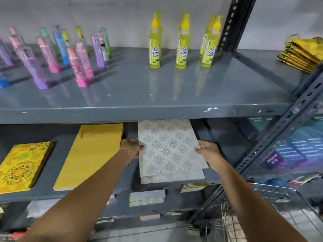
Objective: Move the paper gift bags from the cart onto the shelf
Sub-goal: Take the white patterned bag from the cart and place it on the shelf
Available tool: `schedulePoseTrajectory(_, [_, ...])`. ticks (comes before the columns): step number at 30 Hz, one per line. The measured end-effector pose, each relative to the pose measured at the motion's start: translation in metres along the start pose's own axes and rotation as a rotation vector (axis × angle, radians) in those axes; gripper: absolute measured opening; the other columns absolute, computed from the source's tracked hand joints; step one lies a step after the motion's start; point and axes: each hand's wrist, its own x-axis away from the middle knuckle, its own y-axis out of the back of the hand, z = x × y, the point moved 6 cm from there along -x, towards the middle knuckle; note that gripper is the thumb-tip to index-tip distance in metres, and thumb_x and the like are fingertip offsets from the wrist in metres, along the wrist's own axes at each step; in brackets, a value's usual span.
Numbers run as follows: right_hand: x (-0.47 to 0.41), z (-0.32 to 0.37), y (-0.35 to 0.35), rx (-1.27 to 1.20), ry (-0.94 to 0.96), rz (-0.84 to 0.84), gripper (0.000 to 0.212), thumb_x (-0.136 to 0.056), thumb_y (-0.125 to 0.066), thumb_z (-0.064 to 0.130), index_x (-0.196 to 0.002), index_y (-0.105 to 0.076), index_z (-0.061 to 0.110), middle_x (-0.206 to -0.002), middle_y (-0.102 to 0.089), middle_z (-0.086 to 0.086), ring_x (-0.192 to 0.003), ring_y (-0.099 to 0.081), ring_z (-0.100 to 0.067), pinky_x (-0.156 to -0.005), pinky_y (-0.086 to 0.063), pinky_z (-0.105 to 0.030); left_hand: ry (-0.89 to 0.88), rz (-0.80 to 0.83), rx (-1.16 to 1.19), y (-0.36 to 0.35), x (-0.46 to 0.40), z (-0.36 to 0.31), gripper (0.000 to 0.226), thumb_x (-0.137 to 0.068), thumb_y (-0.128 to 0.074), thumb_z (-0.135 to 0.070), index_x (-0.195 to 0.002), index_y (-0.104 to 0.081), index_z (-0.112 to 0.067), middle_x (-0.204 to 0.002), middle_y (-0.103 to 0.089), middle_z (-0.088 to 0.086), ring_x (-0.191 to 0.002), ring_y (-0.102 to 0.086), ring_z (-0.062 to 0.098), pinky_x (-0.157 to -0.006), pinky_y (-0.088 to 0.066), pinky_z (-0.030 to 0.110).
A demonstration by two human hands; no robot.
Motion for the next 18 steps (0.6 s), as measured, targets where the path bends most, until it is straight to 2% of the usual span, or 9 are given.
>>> schedulePoseTrajectory(3, [-0.014, -0.012, -0.006, 0.087, -0.003, -0.024, 0.042, -0.082, -0.063, -0.01, -0.122, -0.061, 0.002, -0.116, -0.068, -0.014, -0.092, -0.063, -0.02, -0.064, -0.048, -0.018, -0.061, -0.106, -0.21, -0.001, -0.013, 0.007, 0.036, -0.08, -0.072, -0.003, -0.115, -0.067, 0.001, -0.12, -0.068, 0.014, -0.102, -0.065, 0.024, -0.075, -0.049, 0.019])
schedulePoseTrajectory(6, [-0.02, -0.026, -0.011, 0.182, -0.017, -0.025, 0.042, -0.079, -0.068, -0.007, -0.119, -0.064, 0.006, -0.116, -0.07, -0.014, -0.095, -0.066, -0.023, -0.084, -0.055, -0.033, -0.08, -0.128, -0.289, -0.003, -0.021, 0.022, 0.035, -0.081, -0.069, -0.003, -0.116, -0.069, -0.007, -0.118, -0.07, 0.009, -0.109, -0.065, 0.024, -0.083, -0.046, 0.019])
schedulePoseTrajectory(8, [-0.019, -0.03, -0.012, 0.236, -0.014, -0.037, 0.043, -0.078, -0.07, -0.004, -0.119, -0.064, 0.008, -0.115, -0.07, -0.013, -0.095, -0.066, -0.023, -0.09, -0.054, -0.036, -0.089, -0.139, -0.316, -0.006, -0.022, 0.027, 0.035, -0.084, -0.064, -0.003, -0.117, -0.068, -0.011, -0.117, -0.071, 0.008, -0.108, -0.065, 0.024, -0.083, -0.047, 0.021])
schedulePoseTrajectory(11, [-0.016, -0.033, -0.012, 0.262, -0.009, -0.058, 0.041, -0.08, -0.069, -0.001, -0.12, -0.063, 0.008, -0.113, -0.068, -0.01, -0.092, -0.061, -0.021, -0.087, -0.052, -0.032, -0.086, -0.152, -0.348, -0.01, -0.026, 0.03, 0.035, -0.085, -0.062, -0.003, -0.119, -0.068, -0.014, -0.116, -0.071, 0.007, -0.107, -0.065, 0.024, -0.079, -0.046, 0.02])
schedulePoseTrajectory(16, [-0.016, -0.038, -0.01, 0.29, -0.003, -0.062, 0.042, -0.08, -0.07, 0.001, -0.121, -0.062, 0.008, -0.118, -0.068, -0.011, -0.101, -0.065, -0.026, -0.09, -0.053, -0.037, -0.093, -0.159, -0.373, -0.014, -0.029, 0.032, 0.035, -0.086, -0.062, -0.004, -0.119, -0.067, -0.015, -0.114, -0.071, 0.008, -0.104, -0.066, 0.025, -0.078, -0.049, 0.022])
schedulePoseTrajectory(18, [-0.015, -0.04, -0.009, 0.301, 0.0, -0.061, 0.042, -0.081, -0.069, 0.001, -0.122, -0.062, 0.008, -0.119, -0.068, -0.012, -0.101, -0.064, -0.025, -0.089, -0.052, -0.034, -0.092, -0.15, -0.39, -0.014, -0.029, 0.035, 0.035, -0.086, -0.063, -0.005, -0.119, -0.067, -0.014, -0.114, -0.071, 0.008, -0.103, -0.066, 0.025, -0.079, -0.05, 0.024])
